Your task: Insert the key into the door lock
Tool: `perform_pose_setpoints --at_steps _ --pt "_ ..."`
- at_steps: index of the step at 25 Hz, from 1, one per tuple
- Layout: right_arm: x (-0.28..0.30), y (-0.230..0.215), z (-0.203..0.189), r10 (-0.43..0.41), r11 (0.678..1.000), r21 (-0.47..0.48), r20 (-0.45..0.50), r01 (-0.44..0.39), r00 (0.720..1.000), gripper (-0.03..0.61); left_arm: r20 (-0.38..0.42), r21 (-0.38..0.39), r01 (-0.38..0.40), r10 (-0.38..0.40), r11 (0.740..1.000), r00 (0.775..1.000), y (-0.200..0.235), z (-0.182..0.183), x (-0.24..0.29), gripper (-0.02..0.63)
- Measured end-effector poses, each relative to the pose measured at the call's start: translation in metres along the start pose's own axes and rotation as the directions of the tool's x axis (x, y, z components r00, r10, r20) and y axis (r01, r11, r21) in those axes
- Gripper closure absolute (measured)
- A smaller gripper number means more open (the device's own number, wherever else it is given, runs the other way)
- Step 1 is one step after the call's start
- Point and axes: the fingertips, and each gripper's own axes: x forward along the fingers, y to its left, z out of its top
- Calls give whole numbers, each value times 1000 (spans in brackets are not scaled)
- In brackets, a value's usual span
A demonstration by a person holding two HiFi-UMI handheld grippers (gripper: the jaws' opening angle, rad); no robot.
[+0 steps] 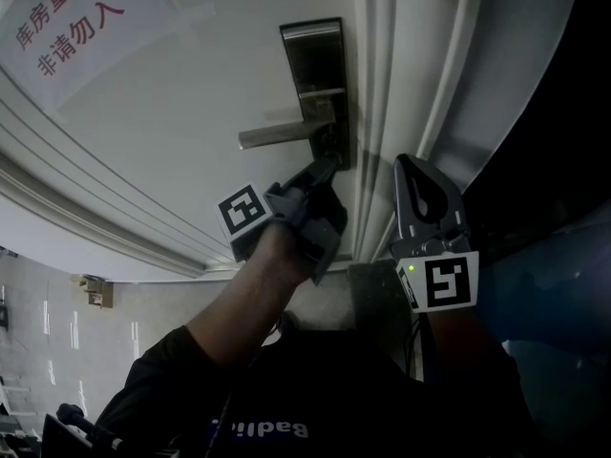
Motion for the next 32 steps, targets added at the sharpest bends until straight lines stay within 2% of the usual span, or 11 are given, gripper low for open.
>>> perform_pose_setpoints --at_steps 14,24,32 --pt "2 0 -9 4 1000 15 -16 -4 1000 575 -1 -1 13 -13 1000 1000 -1 10 10 583" --pt "2 1 -6 0 1000 -20 -21 0 1000 575 -2 -16 33 -33 999 999 -1 16 16 583" --pt "4 3 -3 -8 1000 -12 -31 7 999 575 -12 -28 48 -48 998 999 0 18 19 581"
